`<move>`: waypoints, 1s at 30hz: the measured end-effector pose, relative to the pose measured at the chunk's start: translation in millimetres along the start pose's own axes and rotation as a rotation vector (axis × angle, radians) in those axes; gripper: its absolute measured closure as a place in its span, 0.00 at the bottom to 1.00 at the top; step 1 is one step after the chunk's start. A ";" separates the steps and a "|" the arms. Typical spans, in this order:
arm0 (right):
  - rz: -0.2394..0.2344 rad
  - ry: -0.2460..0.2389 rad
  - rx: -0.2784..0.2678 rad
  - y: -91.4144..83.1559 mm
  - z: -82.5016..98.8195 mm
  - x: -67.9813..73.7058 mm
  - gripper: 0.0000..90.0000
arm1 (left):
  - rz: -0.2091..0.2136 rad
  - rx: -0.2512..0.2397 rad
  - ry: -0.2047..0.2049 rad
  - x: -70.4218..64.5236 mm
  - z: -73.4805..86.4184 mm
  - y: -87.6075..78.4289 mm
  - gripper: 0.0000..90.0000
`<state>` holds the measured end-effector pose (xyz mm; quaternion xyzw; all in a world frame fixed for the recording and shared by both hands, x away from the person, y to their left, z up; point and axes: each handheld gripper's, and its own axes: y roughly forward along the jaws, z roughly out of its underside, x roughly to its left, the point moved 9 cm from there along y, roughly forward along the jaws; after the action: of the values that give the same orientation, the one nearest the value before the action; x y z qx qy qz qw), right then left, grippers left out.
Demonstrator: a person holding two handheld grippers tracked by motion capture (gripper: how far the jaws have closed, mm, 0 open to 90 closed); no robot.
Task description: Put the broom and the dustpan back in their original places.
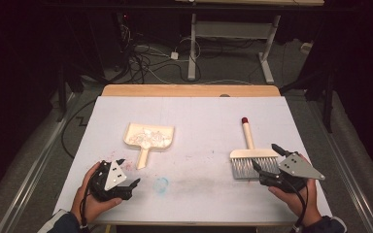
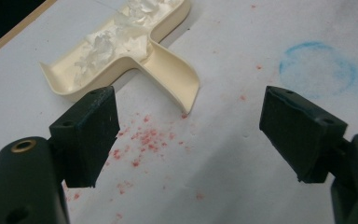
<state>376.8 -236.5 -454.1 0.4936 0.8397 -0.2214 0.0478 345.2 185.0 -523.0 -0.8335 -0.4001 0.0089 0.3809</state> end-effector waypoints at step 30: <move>-0.030 -0.030 0.058 -6.4 38.5 17.5 0.24 | 0.007 -0.018 0.033 -3.9 -4.9 -1.1 0.22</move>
<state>357.1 -241.2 -491.8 0.4788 0.8394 -0.2537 0.0426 343.4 179.7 -520.0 -0.8384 -0.3910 -0.0074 0.3798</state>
